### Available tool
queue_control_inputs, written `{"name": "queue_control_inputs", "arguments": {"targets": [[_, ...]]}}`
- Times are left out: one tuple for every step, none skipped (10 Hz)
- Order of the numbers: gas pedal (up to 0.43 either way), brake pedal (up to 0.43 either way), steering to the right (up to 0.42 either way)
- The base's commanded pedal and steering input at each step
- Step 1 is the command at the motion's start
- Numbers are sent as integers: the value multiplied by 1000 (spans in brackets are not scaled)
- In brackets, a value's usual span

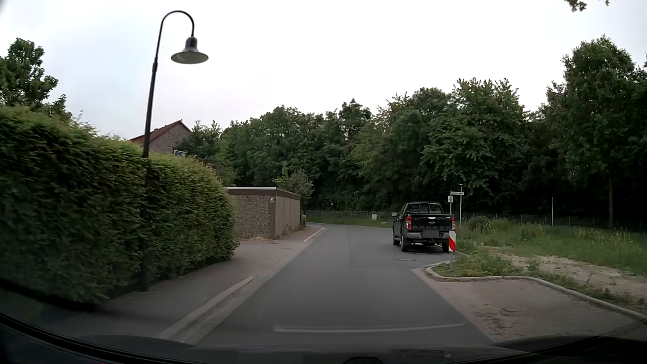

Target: Follow the waypoints while adhering to traffic rules and regulations

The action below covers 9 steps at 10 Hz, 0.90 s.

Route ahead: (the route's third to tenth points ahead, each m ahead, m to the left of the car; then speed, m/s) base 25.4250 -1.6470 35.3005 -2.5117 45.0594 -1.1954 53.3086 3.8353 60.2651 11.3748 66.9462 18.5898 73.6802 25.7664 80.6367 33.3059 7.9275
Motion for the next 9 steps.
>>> {"name": "queue_control_inputs", "arguments": {"targets": [[118,0,-2],[118,0,-2],[118,0,-1],[118,0,-1],[118,0,-2],[118,0,-3],[118,0,1],[118,0,6],[118,0,6]]}}
